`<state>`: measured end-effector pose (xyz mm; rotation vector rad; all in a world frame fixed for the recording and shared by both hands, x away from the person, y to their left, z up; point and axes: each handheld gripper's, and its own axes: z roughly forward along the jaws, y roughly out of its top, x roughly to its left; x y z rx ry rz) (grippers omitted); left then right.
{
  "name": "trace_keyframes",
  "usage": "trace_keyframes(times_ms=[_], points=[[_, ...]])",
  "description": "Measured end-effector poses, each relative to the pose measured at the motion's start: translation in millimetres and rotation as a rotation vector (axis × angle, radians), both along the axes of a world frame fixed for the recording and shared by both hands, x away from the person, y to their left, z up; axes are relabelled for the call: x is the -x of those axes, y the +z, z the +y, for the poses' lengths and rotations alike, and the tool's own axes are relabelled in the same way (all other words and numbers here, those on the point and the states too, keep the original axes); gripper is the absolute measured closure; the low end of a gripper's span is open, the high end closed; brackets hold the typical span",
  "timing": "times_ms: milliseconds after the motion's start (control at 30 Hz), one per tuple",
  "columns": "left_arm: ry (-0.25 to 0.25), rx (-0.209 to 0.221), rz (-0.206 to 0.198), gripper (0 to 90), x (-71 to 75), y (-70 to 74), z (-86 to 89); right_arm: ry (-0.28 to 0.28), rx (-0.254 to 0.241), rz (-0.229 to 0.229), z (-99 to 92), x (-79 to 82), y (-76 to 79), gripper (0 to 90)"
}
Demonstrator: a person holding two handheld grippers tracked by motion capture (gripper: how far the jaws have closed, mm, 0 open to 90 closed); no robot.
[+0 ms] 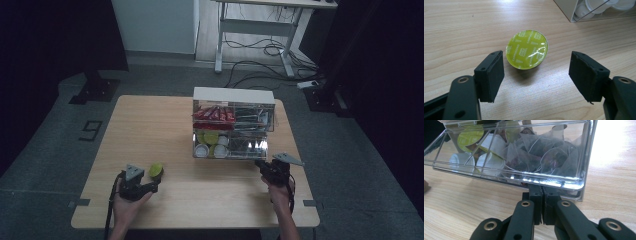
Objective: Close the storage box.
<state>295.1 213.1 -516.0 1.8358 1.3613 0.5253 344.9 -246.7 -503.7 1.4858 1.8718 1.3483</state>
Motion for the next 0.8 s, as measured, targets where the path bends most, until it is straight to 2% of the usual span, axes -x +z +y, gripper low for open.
trace_keyframes(times_ms=[600, 800], points=[[0.005, -0.001, -0.001, 28.8, 0.4, 0.3, -0.3, 0.028, -0.002, 0.028, 0.6, 1.0, -5.1, 86.7], [0.003, -0.003, 0.002, 28.8, -0.1, -0.4, -0.6, 0.057, 0.007, 0.043, 5.8, 1.7, -8.1, 84.9]])
